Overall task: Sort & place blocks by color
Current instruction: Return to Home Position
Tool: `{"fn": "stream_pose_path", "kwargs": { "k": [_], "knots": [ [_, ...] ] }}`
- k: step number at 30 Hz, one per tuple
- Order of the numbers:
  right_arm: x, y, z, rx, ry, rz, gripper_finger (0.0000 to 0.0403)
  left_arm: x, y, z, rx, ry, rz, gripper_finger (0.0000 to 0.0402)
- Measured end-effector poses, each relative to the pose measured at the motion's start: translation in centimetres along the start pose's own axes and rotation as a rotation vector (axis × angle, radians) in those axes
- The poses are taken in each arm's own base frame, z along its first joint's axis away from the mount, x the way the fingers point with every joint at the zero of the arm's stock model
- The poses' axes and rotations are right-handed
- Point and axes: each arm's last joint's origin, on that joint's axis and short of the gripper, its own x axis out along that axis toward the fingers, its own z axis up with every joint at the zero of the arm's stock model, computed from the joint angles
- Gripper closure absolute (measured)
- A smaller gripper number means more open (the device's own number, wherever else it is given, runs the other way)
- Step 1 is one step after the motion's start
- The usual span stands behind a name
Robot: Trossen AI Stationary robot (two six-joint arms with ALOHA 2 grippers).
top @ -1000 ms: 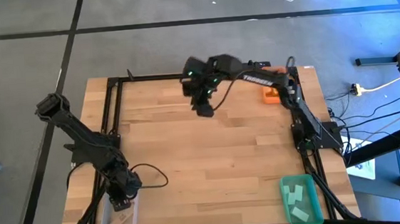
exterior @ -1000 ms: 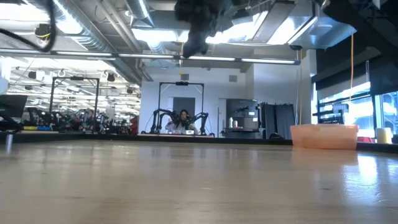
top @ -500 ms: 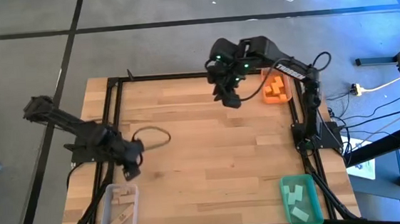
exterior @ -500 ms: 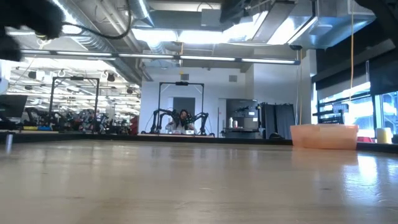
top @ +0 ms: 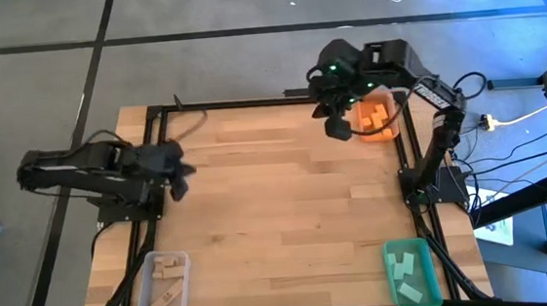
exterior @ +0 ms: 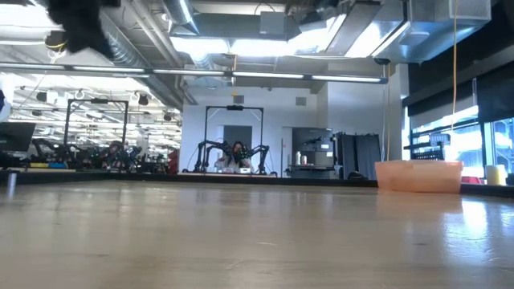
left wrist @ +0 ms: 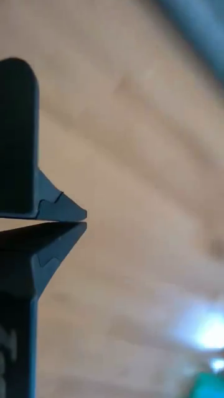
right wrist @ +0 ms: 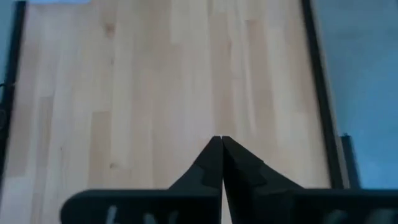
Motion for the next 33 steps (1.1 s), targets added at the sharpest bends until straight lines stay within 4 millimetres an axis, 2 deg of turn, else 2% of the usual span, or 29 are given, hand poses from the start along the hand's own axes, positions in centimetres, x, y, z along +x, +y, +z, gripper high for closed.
{"fn": "stream_pose_path", "kwargs": {
  "k": [7,11,14,21,28,33],
  "knots": [
    [-4.7,1.0,-2.2,0.025,-0.09,-0.071,0.0401,-4.2,1.1,2.8,0.113,-0.252,0.173,0.0401],
    [-7.1,1.8,-5.2,0.103,-0.096,-0.141,0.0401,-6.4,1.6,3.1,0.104,-0.341,0.186,0.0401],
    [-8.0,2.3,-7.9,0.189,-0.102,-0.219,0.0402,-7.2,2.2,2.7,0.109,-0.386,0.232,0.0401],
    [-7.8,3.3,-13.3,0.252,-0.288,-0.249,0.0402,-8.6,3.6,1.4,0.083,-0.474,0.296,0.0401],
    [-6.3,4.2,-18.1,0.236,-0.562,-0.261,0.0403,-9.6,4.9,-0.5,0.047,-0.546,0.29,0.0401],
    [-4.5,4.7,-20.8,0.203,-0.72,-0.215,0.0403,-10.1,5.8,-2.0,0.002,-0.628,0.253,0.0401]
  ]
}}
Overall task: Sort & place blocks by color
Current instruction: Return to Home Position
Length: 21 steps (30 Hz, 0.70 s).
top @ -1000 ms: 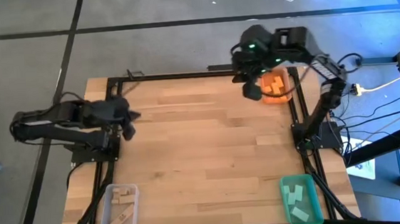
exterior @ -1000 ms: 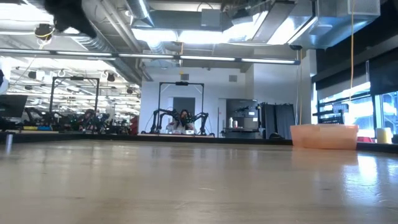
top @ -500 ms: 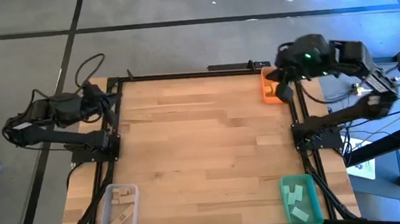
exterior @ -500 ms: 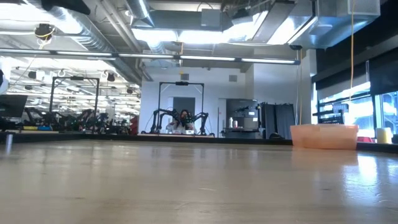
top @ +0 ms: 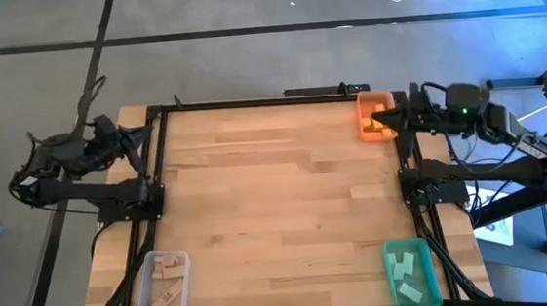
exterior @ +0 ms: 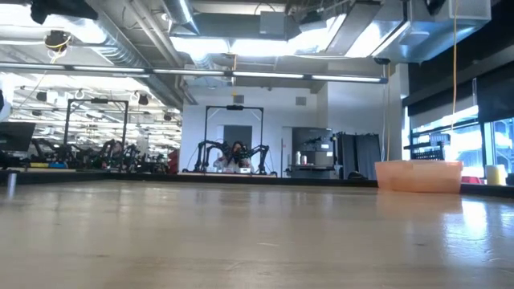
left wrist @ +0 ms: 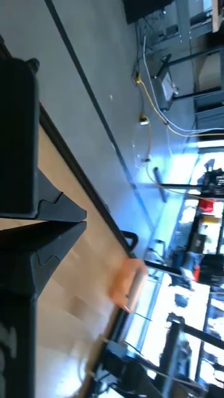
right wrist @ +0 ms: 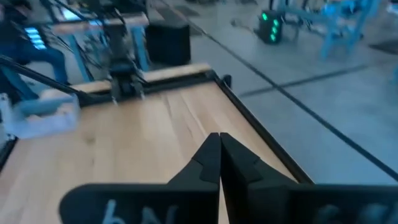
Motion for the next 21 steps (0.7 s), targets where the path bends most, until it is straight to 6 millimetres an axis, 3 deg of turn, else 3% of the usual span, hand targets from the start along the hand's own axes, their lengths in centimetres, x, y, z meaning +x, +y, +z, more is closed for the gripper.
{"fn": "stream_pose_path", "kwargs": {
  "k": [7,11,21],
  "knots": [
    [-0.1,-0.1,-3.8,0.002,-0.125,0.027,0.0403,-0.5,1.0,-2.3,-0.024,-0.085,-0.013,0.0401],
    [-0.2,-0.2,-5.1,0.007,-0.188,0.031,0.0403,-0.5,1.2,-3.3,-0.037,-0.15,-0.054,0.0401],
    [0.6,-0.3,-8.4,0.037,-0.278,0.039,0.0403,0.6,0.2,-3.9,0.01,-0.175,-0.126,0.0402]
  ]
}}
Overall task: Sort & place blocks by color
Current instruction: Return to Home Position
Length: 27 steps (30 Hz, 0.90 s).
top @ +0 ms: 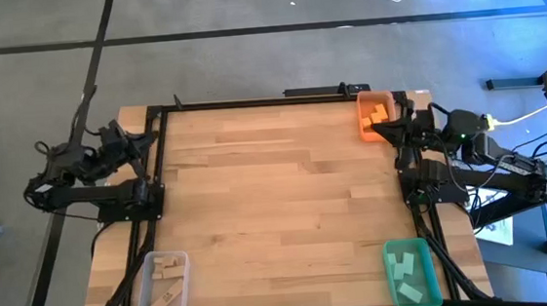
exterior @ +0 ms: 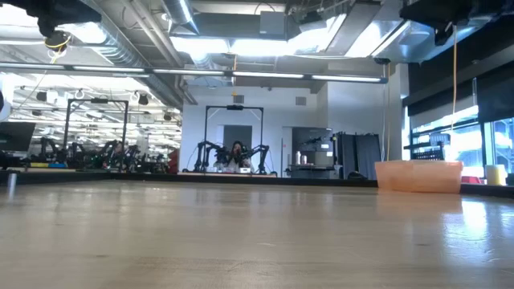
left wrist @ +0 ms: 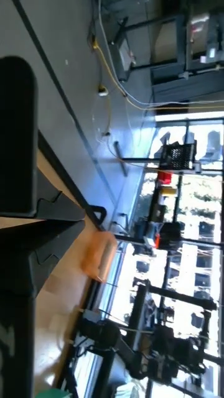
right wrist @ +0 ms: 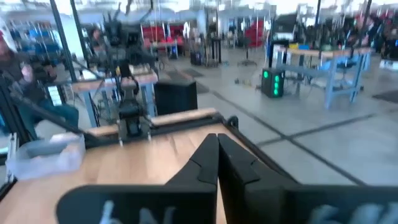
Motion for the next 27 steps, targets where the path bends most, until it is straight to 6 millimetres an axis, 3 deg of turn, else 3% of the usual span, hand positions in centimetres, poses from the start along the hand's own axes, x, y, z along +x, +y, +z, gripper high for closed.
{"fn": "stream_pose_path", "kwargs": {
  "k": [7,15,27],
  "knots": [
    [0.9,-0.1,-2.9,0.017,-0.066,0.049,0.0403,1.9,-1.5,-1.4,0.029,-0.107,-0.1,0.0401],
    [1.9,-0.1,-5.5,0.013,-0.122,0.122,0.0403,4.1,-2.8,-5.4,0.016,-0.094,-0.164,0.0401],
    [2.6,-0.2,-9.6,-0.049,-0.173,0.219,0.0403,5.4,-3.7,-9.2,0.01,-0.063,-0.259,0.0401]
  ]
}}
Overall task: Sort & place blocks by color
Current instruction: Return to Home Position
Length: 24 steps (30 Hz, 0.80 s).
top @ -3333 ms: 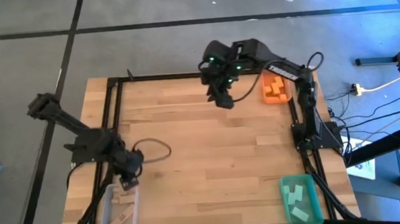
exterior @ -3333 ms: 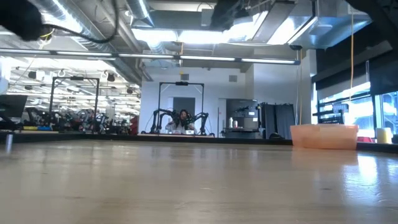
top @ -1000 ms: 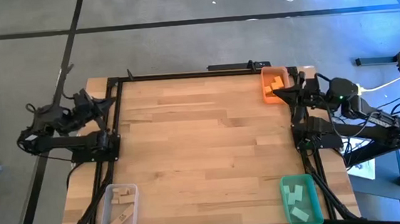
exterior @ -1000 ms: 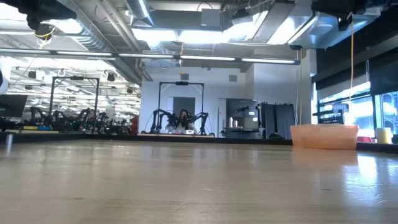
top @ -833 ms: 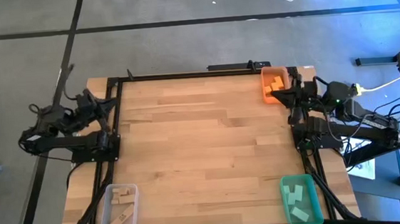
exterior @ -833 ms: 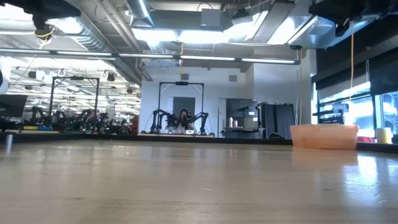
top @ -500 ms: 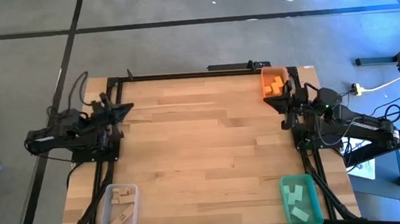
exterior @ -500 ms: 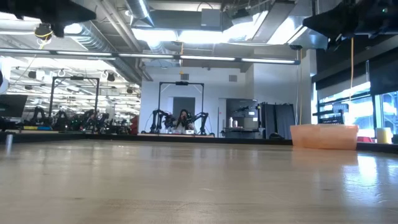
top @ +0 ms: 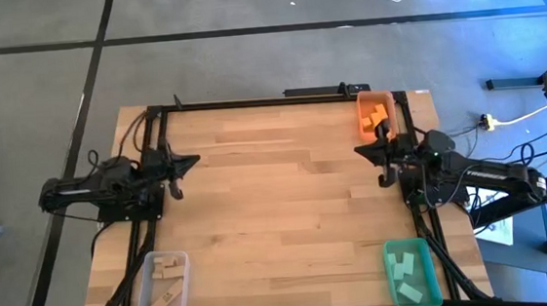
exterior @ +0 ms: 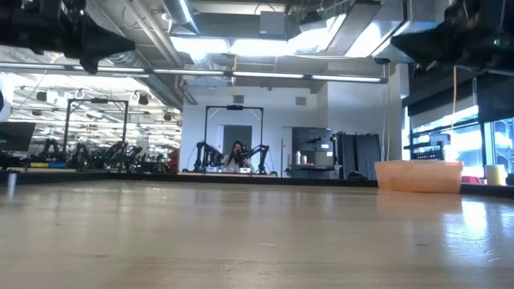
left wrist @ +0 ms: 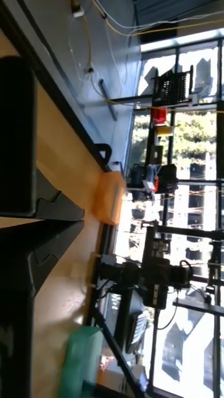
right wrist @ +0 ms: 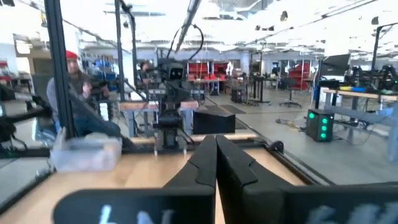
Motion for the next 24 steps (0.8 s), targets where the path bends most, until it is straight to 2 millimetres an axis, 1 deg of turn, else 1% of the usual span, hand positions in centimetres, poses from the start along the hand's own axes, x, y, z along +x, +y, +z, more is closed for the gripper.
{"fn": "stream_pose_path", "kwargs": {
  "k": [6,7,11,16,24],
  "knots": [
    [-0.3,0.0,-2.3,-0.003,0.026,-0.001,0.0403,0.3,0.0,-1.7,0.013,0.046,0.0,0.0401],
    [-0.3,-0.1,-2.4,0.0,0.037,-0.001,0.0403,0.3,0.0,-1.9,0.016,0.051,0.0,0.0401],
    [-0.3,0.0,-2.4,-0.025,0.041,0.011,0.0403,0.5,-0.1,-2.7,0.041,0.062,0.0,0.0401],
    [-0.3,0.1,-2.4,-0.045,0.042,0.048,0.0403,0.8,-0.1,-4.9,0.056,0.082,-0.004,0.0401],
    [-0.3,0.2,-2.5,-0.034,0.05,0.077,0.0403,0.8,-0.2,-5.0,0.1,0.061,-0.041,0.0402]
  ]
}}
